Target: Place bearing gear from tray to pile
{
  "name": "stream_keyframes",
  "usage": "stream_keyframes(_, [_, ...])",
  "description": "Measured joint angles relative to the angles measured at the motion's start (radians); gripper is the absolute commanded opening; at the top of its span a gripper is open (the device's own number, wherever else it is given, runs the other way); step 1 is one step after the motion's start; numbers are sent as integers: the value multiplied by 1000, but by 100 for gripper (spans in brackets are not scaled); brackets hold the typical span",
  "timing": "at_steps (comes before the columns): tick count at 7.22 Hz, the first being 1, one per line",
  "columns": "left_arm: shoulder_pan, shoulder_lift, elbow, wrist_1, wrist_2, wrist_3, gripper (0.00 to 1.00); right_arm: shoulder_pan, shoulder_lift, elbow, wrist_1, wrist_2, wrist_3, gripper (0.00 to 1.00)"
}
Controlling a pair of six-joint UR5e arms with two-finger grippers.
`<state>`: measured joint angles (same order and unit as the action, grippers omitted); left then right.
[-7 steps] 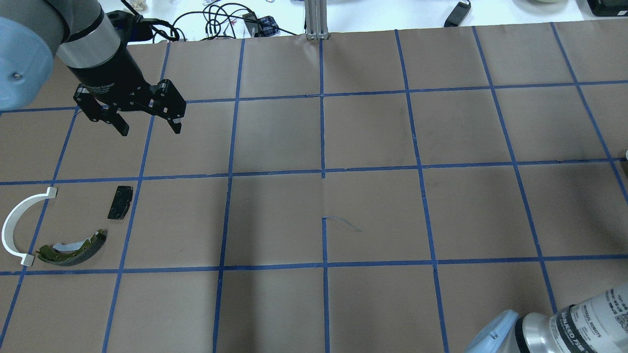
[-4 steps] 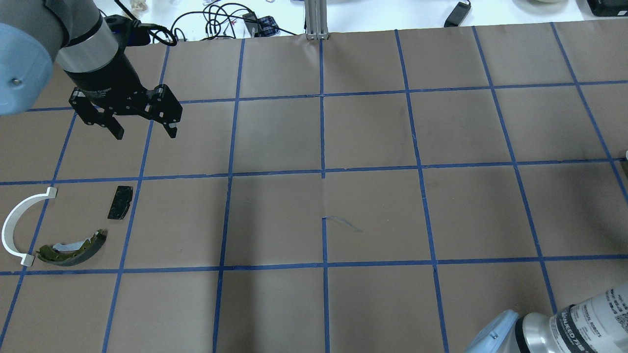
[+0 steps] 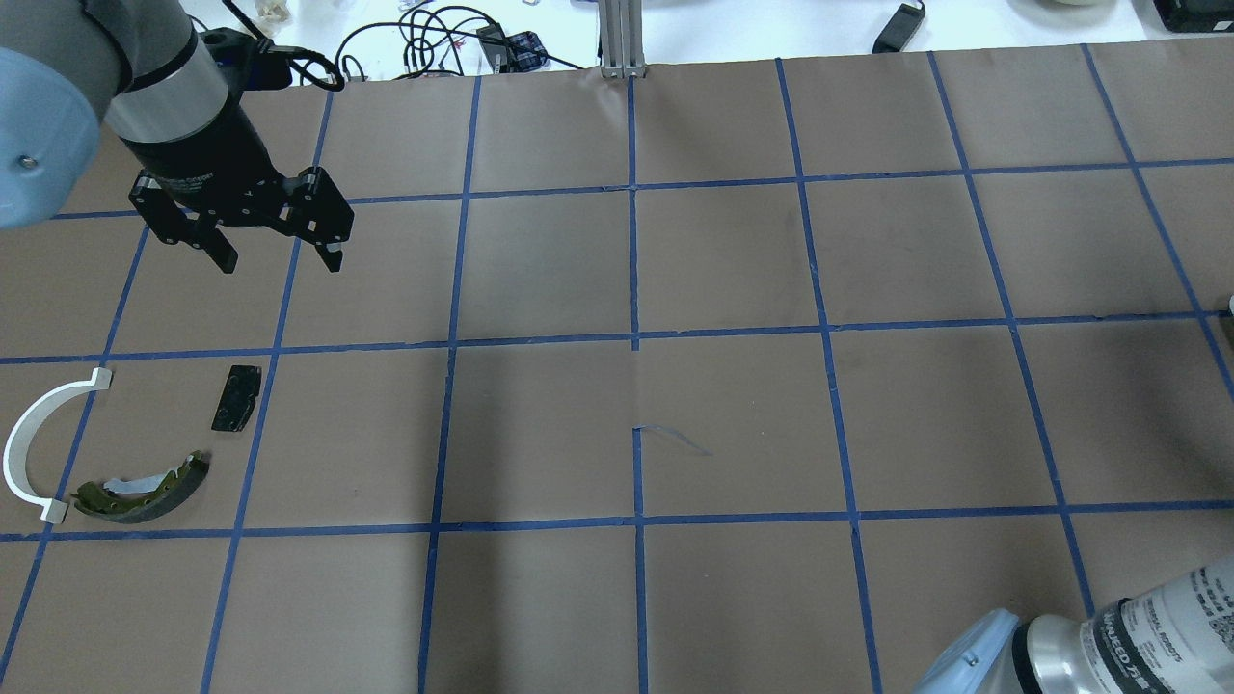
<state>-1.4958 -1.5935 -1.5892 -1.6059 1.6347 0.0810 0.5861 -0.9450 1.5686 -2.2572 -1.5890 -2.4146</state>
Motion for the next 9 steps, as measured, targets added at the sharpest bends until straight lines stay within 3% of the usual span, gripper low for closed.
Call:
stream_keyframes(2, [0, 1, 1, 5, -1, 10, 100, 20, -71, 4, 50, -30, 96, 15])
stream_keyframes(4, [-3, 4, 2, 19, -5, 27, 100, 111, -211, 7, 214, -12, 319, 16])
stream_keyframes(7, [-5, 19, 2, 26, -11, 36, 100, 382, -378, 11, 455, 38, 877, 16])
stream_keyframes(9, [-7, 21, 1, 27, -21, 36, 100, 620, -405, 20, 492, 62, 1313, 16])
